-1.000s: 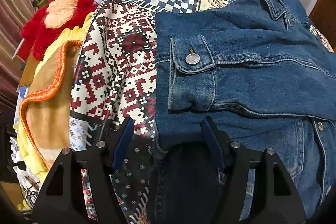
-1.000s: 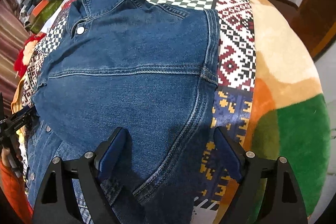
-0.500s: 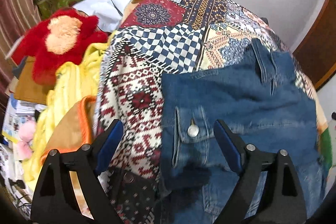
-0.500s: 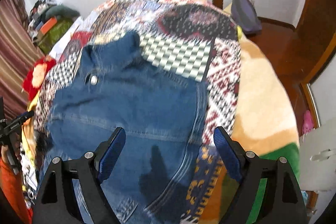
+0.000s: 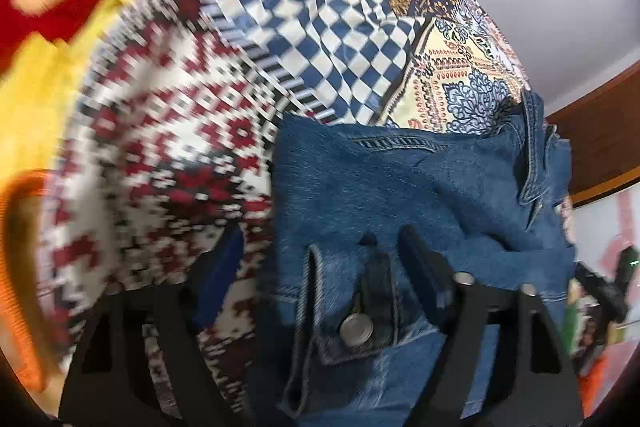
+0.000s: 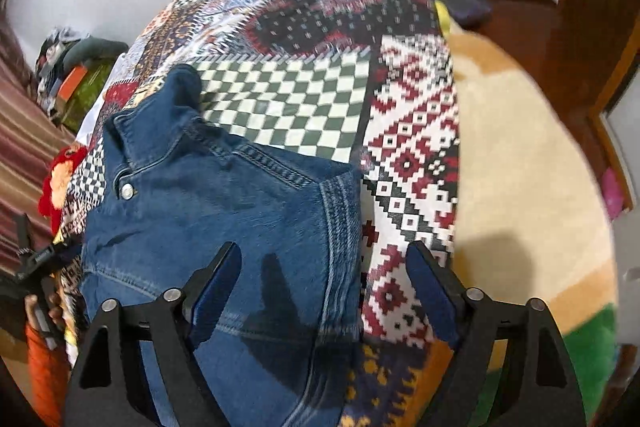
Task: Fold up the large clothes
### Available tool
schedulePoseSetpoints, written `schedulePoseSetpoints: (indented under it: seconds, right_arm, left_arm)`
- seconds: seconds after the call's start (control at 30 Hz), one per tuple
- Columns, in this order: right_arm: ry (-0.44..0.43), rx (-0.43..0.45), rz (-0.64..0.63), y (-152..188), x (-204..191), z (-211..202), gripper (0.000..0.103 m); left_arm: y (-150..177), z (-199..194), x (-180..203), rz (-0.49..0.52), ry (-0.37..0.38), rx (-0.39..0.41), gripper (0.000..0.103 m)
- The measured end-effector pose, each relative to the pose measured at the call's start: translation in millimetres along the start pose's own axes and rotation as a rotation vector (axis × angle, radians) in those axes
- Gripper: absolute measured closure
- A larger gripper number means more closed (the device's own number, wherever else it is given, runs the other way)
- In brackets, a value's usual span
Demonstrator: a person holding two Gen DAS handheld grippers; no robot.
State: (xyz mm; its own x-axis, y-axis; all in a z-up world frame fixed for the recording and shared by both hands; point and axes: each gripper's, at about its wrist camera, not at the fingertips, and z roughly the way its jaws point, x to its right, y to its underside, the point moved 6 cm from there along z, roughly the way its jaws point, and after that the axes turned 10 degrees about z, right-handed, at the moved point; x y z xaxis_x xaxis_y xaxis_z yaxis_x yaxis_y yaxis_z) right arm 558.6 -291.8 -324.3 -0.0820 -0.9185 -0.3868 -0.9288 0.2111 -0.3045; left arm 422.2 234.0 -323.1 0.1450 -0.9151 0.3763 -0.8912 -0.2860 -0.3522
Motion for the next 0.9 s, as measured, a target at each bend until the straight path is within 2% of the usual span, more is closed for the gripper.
schedulePoseSetpoints:
  seconds: [0.03, 0.07, 0.13, 0.2, 0.23, 0.27, 0.33, 0.4, 0.47, 0.53, 0.7, 0.83, 0.9]
  right_arm:
    - [-0.010, -0.008, 0.002, -1, 0, 5, 0.038]
    - [-0.020, -0.015, 0.005, -1, 0, 9, 0.041]
    - [-0.057, -0.012, 0.014, -5, -1, 17, 0.053]
    - [-0.080, 0.015, 0.032, -11, -2, 23, 0.064]
    - [-0.067, 0.015, 0.036, -14, -1, 27, 0.076]
    - [-0.068, 0.016, 0.039, -18, -2, 30, 0.080]
    - [-0.078, 0.011, 0.027, -26, -7, 33, 0.086]
    - [-0.061, 0.024, -0.012, -34, -16, 33, 0.087]
    - [-0.041, 0.045, -0.076, -40, -28, 29, 0.088]
    - [-0.016, 0.069, -0.149, -48, -42, 24, 0.089]
    - [-0.001, 0.131, -0.214, -75, -71, 11, 0.089]
    - [0.025, 0.222, -0.248, -97, -91, 3, 0.089]
    - [0.084, 0.259, -0.308, -100, -98, 12, 0.089]
  left_arm:
    - [-1, 6, -1, -0.012, 0.026, -0.010, 0.039]
    - [-2, 11, -2, -0.019, 0.030, -0.017, 0.043]
    - [-4, 20, -7, -0.037, 0.031, -0.022, 0.047]
    - [-9, 20, -11, -0.072, 0.074, 0.006, 0.056]
    - [-10, 20, -14, -0.087, 0.085, 0.015, 0.066]
    - [-11, 20, -19, -0.104, 0.084, 0.022, 0.078]
    - [-11, 20, -24, -0.125, 0.099, 0.026, 0.085]
    - [-11, 15, -23, -0.120, 0.091, 0.035, 0.090]
    - [-15, 8, -18, -0.074, 0.046, 0.045, 0.093]
    - [-21, -1, -9, -0.001, -0.024, 0.063, 0.094]
    - [-36, -29, 6, 0.115, -0.125, 0.129, 0.094]
    - [-49, -33, 2, 0.150, -0.172, 0.128, 0.094]
    - [-53, -27, -2, 0.170, -0.209, 0.113, 0.094]
